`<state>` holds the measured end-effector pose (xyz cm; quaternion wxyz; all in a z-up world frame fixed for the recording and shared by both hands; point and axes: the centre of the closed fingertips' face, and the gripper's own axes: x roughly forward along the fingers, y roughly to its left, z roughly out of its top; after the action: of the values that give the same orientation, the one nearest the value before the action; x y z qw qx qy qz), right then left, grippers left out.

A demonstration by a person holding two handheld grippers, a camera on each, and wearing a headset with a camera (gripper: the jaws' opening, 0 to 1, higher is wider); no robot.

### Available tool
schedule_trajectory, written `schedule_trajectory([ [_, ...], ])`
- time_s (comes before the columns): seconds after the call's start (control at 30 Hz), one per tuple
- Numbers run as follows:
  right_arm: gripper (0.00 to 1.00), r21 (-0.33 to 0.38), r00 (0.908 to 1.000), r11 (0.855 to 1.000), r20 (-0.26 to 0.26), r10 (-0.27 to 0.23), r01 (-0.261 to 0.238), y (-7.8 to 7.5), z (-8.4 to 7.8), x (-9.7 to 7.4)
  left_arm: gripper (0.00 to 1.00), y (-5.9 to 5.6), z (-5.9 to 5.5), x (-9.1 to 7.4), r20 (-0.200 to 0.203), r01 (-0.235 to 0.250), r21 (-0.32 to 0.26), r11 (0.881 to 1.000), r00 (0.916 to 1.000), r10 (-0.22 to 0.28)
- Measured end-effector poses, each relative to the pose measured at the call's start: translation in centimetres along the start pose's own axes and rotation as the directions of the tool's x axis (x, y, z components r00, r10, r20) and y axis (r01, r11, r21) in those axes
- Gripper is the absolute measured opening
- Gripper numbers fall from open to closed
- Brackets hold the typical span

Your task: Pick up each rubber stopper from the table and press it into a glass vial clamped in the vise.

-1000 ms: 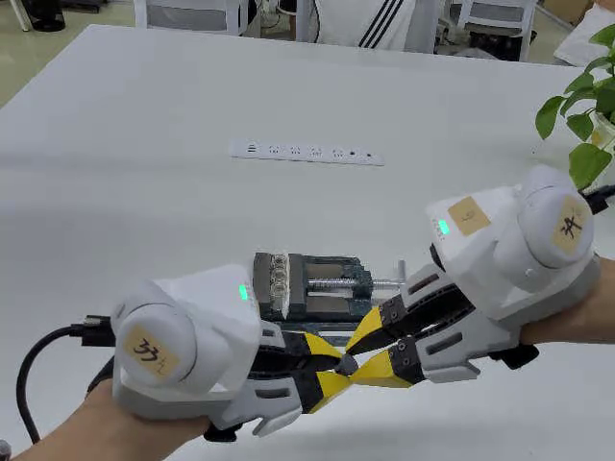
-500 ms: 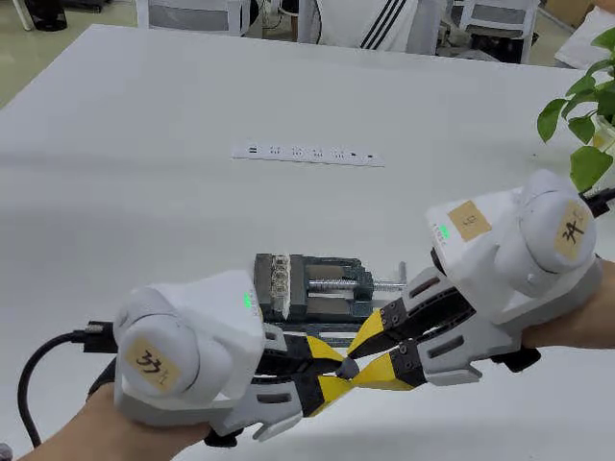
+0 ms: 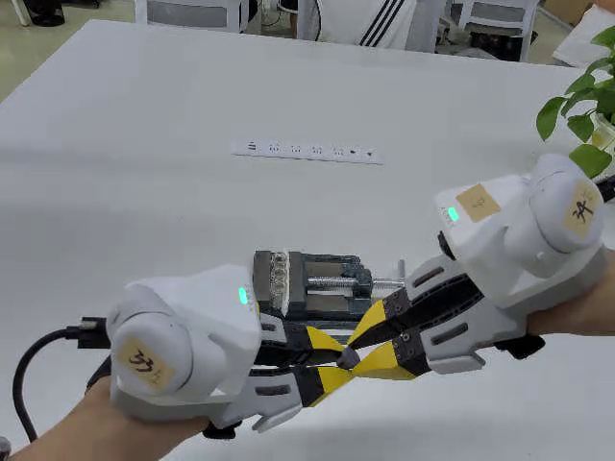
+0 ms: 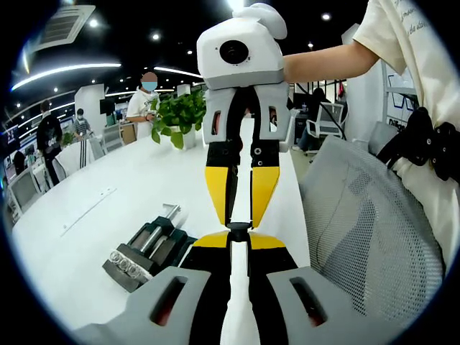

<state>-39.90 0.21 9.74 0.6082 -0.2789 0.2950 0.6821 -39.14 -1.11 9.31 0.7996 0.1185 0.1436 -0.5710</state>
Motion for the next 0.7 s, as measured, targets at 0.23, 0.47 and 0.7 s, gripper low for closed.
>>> schedule_trajectory([
  [0.23,0.07,0.001,1.0000,1.000,-0.002,0.006,-0.006,0.01,0.02,-0.02,0.04,0.08,-0.09,0.01,-0.001,0.000,0.004,1.000,1.0000,0.000],
  [0.47,0.07,-0.003,1.0000,1.000,-0.007,0.004,-0.004,-0.05,-0.02,-0.01,0.04,-0.02,0.01,0.09,-0.001,0.000,-0.014,1.000,1.0000,0.000],
  [0.7,0.06,0.017,0.9996,1.000,-0.023,0.014,-0.014,-0.04,-0.12,0.25,0.05,-0.14,-0.20,0.19,-0.006,0.003,-0.032,0.999,1.0000,-0.004],
])
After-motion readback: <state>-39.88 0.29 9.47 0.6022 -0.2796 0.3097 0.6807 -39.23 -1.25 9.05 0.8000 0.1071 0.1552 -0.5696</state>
